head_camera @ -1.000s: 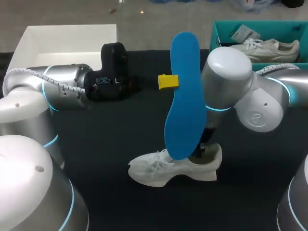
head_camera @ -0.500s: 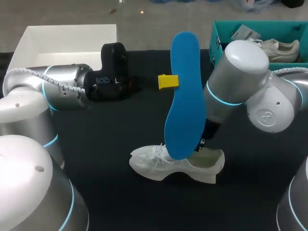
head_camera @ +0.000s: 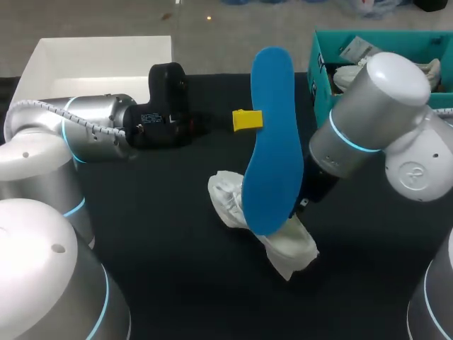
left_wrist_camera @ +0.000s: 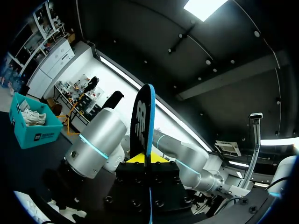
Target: Take the shoe out of the shoebox, open the shoe tongue, remove and reinsert the insole, then place the shoe into the shoebox
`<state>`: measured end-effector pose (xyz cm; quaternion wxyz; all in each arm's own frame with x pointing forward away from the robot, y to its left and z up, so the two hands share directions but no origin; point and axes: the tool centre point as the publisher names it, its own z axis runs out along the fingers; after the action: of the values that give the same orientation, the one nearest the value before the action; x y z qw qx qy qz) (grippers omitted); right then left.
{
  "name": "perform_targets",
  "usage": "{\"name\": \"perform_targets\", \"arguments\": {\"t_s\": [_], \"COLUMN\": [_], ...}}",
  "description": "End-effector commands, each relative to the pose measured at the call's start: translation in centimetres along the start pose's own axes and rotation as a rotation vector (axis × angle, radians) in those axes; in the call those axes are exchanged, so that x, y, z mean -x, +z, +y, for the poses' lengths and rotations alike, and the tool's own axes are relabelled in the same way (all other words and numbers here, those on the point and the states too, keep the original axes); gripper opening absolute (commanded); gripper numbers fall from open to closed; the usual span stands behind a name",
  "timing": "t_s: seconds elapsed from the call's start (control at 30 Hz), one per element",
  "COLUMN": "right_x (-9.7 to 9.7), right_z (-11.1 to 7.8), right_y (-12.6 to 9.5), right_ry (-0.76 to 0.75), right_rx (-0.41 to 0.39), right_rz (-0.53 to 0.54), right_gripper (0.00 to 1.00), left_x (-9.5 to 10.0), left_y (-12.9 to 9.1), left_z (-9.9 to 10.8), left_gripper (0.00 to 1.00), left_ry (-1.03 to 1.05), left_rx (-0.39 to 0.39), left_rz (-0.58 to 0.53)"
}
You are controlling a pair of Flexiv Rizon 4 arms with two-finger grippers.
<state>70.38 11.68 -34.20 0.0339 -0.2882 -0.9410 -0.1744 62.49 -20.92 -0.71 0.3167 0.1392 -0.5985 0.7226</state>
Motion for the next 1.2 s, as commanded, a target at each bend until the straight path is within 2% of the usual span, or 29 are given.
{"name": "perform_targets", "arguments": {"t_s": [0.03, 0.13, 0.17, 0.23, 0.27, 0.4, 0.43, 0.5, 0.6, 0.7, 0.73, 0.93, 1.2], "right_x": [-0.1, -0.1, 0.1, 0.2, 0.4, 0.4, 0.2, -0.3, -1.2, -2.0, -2.2, -2.7, -3.2], "right_z": [-0.1, 0.1, 0.5, 0.8, 0.8, -0.1, -0.5, -0.9, -1.3, -1.3, -1.1, -0.5, 0.3], "right_y": [-0.1, -0.2, -0.6, -1.4, -1.9, -2.4, -2.2, -1.8, -1.7, -1.7, -1.5, -0.2, 0.4], "right_ry": [-0.001, 0.016, 0.106, 0.231, 0.340, 0.612, 0.682, 0.752, 0.852, 0.856, 0.838, 0.846, 0.771], "right_rx": [0.004, 0.012, 0.005, 0.034, 0.044, 0.099, 0.089, 0.102, 0.117, 0.137, 0.116, 0.133, 0.145], "right_rz": [0.001, -0.005, -0.013, 0.053, 0.089, 0.228, 0.250, 0.287, 0.265, 0.213, 0.188, 0.179, 0.029], "right_gripper": [0.00, 0.00, 0.00, 0.00, 0.00, 0.00, 0.00, 0.00, 0.00, 0.00, 0.00, 0.00, 0.00], "left_x": [0.0, 0.0, 0.0, 0.0, 0.0, 0.0, 0.0, 0.0, 0.0, 0.0, 0.0, 0.0, 0.0], "left_y": [0.0, 0.0, 0.0, 0.0, 0.0, 0.0, 0.0, 0.0, 0.0, 0.0, 0.0, 0.0, 0.0], "left_z": [0.1, 0.1, 0.1, 0.1, 0.1, 0.1, 0.1, 0.1, 0.1, 0.1, 0.1, 0.1, 0.1], "left_gripper": [0.00, 0.00, 0.00, 0.00, 0.00, 0.00, 0.00, 0.00, 0.00, 0.00, 0.00, 0.00, 0.00], "left_ry": [0.001, 0.001, 0.001, 0.001, 0.001, 0.001, 0.001, 0.001, 0.001, 0.001, 0.001, 0.001, 0.001], "left_rx": [-0.002, -0.002, -0.002, -0.002, -0.002, -0.002, -0.002, -0.002, -0.002, -0.002, -0.002, -0.002, -0.002], "left_rz": [0.000, 0.000, 0.000, 0.000, 0.000, 0.000, 0.000, 0.000, 0.000, 0.000, 0.000, 0.000, 0.000]}}
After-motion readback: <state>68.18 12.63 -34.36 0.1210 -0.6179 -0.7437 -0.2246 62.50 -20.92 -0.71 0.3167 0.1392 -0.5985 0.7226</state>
